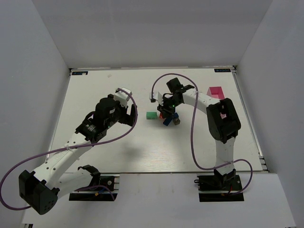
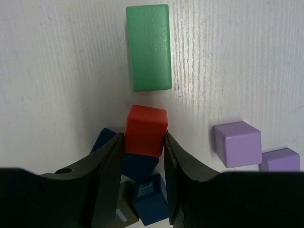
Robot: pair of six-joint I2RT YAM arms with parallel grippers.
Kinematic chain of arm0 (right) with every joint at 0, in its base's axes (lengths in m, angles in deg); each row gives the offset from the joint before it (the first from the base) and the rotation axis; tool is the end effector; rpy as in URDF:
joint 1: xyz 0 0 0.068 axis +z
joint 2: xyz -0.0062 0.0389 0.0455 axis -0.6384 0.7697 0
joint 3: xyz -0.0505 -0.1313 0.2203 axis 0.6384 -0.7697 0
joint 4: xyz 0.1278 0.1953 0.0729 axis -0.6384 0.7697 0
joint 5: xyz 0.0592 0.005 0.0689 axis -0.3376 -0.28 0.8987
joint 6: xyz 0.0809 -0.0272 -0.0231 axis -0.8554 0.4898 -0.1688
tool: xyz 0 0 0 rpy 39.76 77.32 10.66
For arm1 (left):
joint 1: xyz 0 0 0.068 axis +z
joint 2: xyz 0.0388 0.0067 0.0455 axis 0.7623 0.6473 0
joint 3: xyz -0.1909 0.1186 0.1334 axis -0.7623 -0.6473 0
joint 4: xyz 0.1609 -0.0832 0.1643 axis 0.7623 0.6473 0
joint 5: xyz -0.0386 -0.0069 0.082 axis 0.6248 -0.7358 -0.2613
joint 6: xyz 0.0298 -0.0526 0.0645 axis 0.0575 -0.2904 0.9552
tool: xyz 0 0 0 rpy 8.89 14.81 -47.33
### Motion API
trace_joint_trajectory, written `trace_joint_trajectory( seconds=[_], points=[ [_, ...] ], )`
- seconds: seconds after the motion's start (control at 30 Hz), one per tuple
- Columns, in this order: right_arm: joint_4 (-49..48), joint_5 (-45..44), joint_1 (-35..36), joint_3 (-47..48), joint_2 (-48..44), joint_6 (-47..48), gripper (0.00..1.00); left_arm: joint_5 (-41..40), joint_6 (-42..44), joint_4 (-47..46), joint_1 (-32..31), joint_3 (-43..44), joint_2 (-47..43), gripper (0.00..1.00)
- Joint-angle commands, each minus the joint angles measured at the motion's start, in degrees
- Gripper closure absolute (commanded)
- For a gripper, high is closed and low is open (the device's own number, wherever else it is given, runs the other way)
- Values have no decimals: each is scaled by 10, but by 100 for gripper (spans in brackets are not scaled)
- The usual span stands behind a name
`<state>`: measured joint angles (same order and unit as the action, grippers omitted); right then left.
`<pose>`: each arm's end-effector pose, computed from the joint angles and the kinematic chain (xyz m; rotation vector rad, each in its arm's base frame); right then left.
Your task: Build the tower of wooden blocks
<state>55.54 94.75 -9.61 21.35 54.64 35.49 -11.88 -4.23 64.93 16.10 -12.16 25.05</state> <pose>0.3463 0.2420 0.1516 -1.7791 1.8310 0.4949 0.2119 -0.1346 0.2846 0.5235 1.9939 -0.3214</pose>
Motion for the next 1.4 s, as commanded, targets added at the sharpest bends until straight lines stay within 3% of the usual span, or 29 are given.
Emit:
trace_joint_trajectory(
  seconds=[0.0, 0.17, 0.67, 1.37],
  points=[
    [34, 22, -8, 33, 15, 50, 65, 4, 1, 1, 2, -1, -13, 0],
    [78, 20, -11, 89, 53, 85, 65, 4, 1, 1, 2, -1, -13, 0],
    [161, 37, -11, 125, 73, 197, 62, 4, 1, 1, 2, -1, -13, 0],
    [158, 28, -7, 154, 97, 181, 59, 4, 1, 1, 2, -1, -18, 0]
  ],
)
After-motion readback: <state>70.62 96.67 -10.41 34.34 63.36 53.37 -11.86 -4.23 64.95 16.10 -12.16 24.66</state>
